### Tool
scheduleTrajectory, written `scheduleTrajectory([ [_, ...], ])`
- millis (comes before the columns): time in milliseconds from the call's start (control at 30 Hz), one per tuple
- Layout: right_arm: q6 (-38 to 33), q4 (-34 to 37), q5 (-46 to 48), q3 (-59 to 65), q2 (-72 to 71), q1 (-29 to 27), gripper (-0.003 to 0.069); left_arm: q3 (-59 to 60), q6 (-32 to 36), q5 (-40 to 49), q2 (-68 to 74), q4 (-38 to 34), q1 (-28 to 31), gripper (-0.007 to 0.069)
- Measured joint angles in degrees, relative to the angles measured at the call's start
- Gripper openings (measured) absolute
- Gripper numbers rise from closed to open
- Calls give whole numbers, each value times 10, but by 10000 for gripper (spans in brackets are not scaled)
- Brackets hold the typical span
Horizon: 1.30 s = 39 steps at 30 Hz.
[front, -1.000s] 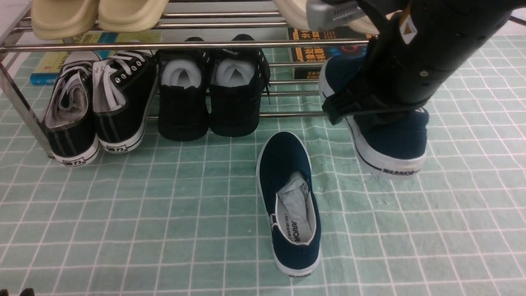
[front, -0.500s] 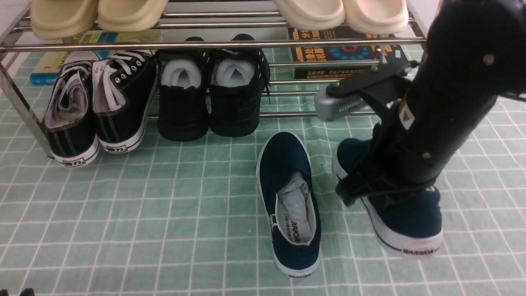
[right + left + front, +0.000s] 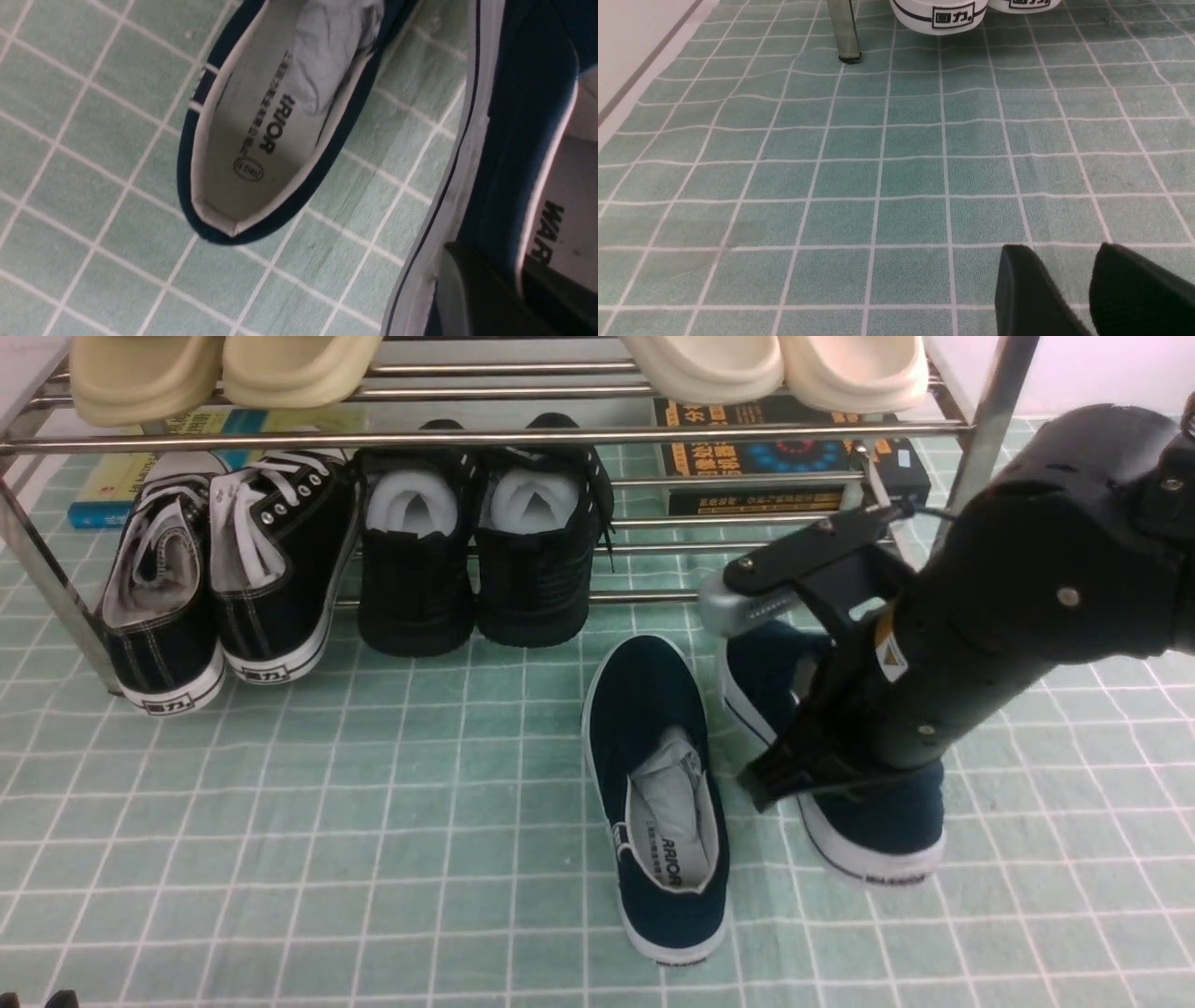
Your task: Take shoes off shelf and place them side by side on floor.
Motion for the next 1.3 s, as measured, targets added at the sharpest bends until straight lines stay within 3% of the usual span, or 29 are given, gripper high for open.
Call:
scheduleTrajectory([
  [300, 5, -26, -28, 0, 36, 1, 34, 0, 0, 0, 0, 0, 0, 242],
  [733, 93, -36, -31, 3, 113, 5, 61, 0, 0, 0, 0, 0, 0, 242],
  [1133, 130, -50, -82, -1, 119, 0, 218, 0, 0, 0, 0, 0, 0, 242],
  [1300, 130, -51, -63, -2, 118, -1, 234, 0, 0, 0, 0, 0, 0, 242],
])
